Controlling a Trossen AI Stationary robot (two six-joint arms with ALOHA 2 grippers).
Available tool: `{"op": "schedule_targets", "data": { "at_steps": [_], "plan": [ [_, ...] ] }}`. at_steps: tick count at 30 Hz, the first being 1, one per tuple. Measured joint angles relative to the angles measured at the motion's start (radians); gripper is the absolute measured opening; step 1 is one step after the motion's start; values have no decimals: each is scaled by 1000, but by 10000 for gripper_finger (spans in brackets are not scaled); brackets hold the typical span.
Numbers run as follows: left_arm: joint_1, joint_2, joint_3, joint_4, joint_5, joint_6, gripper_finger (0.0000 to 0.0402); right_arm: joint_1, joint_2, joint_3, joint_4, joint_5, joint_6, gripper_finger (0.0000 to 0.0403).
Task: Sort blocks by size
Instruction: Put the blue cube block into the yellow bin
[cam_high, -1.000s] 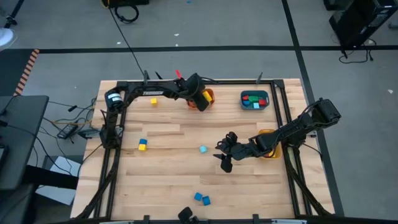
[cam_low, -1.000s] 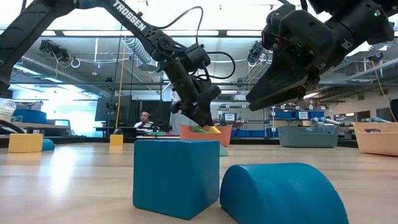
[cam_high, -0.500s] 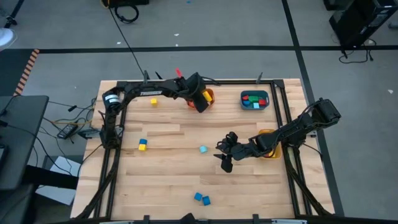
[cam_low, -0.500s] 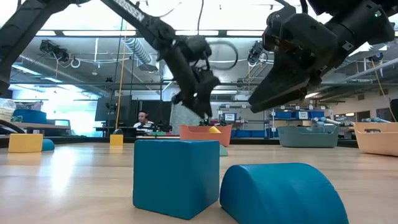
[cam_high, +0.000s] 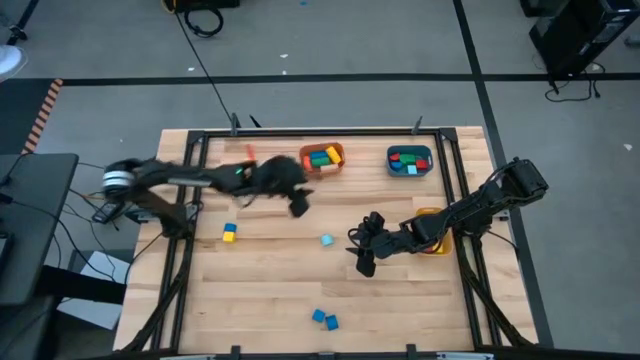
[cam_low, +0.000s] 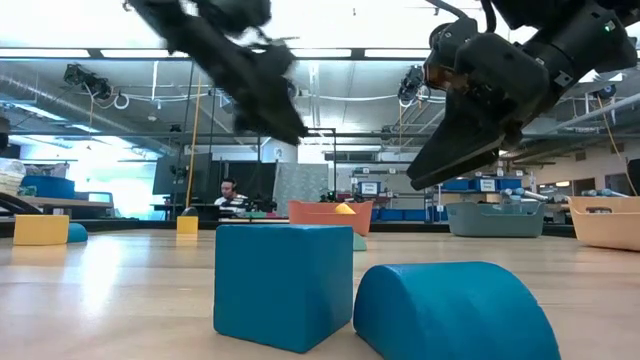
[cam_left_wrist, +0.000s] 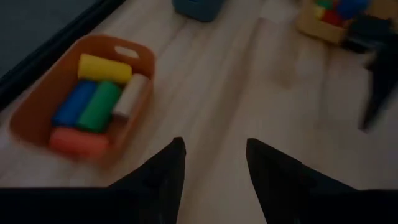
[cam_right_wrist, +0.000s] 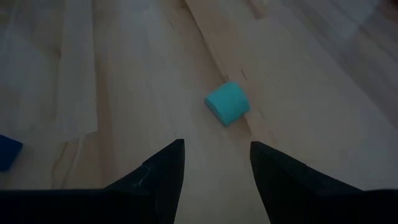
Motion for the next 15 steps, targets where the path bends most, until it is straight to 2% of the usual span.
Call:
{"op": "schedule_targets", "data": {
  "at_steps": [5,8,11,15],
  "plan": [
    [-185,-260,-252,72,-197,-102,177,1,2,0,2,-1,53,197],
    [-301,-379,-352,76,-300,-161,177,1,3,0,0,0,76,197],
    [-394,-445,-410,80,-316,-203,177,1,3,0,1,-1,88,197],
    [-485,-456,-439,74,-324,-237,177,11,3,0,6,1,104,191]
  ]
}}
